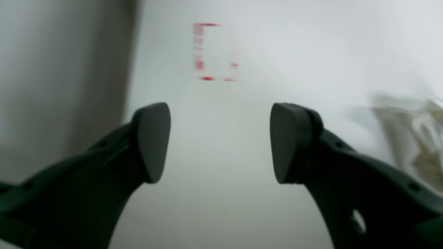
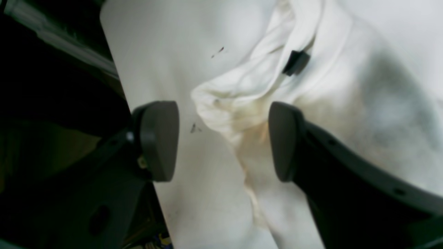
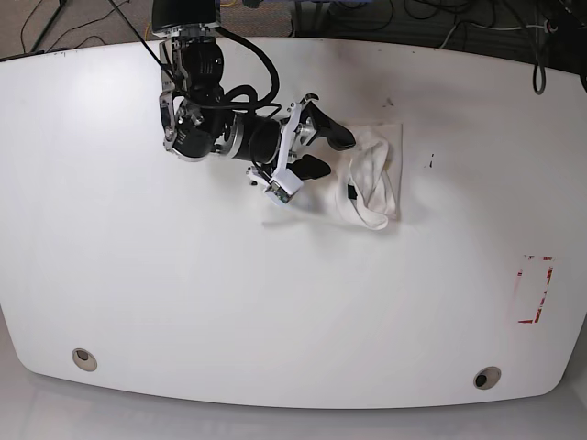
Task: Layout the t-shirt on the table in an organized manner, then fold the t-shirt properly
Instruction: 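Press and tuck the folded bundle with the right gripper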
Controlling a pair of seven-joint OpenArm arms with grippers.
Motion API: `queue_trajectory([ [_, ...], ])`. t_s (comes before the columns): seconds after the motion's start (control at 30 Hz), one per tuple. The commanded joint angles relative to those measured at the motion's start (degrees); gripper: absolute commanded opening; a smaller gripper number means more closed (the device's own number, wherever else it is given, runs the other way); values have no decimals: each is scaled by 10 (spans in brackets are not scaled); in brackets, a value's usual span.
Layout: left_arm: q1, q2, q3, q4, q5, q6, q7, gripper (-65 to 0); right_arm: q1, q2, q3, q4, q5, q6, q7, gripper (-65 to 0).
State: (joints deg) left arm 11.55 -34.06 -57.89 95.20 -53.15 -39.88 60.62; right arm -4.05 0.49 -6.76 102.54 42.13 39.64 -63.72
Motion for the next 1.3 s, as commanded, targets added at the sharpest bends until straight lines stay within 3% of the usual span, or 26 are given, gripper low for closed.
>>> queue_trajectory([
  [0.0,11,-11,-11,8,1,-1,-9,-228,18,-9,-15,-20,18,4,29,-265],
  [0.57,45,-7,-13,9,0,-1,-9,-229,77,-57,-116,-138,19,4,74,-265],
  [0.87,45,-6,-13,9,0,-1,-9,-229,94,-70,-153,-113,23,4,74,-265],
  [1.1,46,-6,-9,42,1,-1,-9,-229,92,-23,-134,-26,23,-17,74,-265],
  [1.27,57,11,6,74,2,-1,-9,-229,90,8,-102,-27,20,-18,75,-265],
])
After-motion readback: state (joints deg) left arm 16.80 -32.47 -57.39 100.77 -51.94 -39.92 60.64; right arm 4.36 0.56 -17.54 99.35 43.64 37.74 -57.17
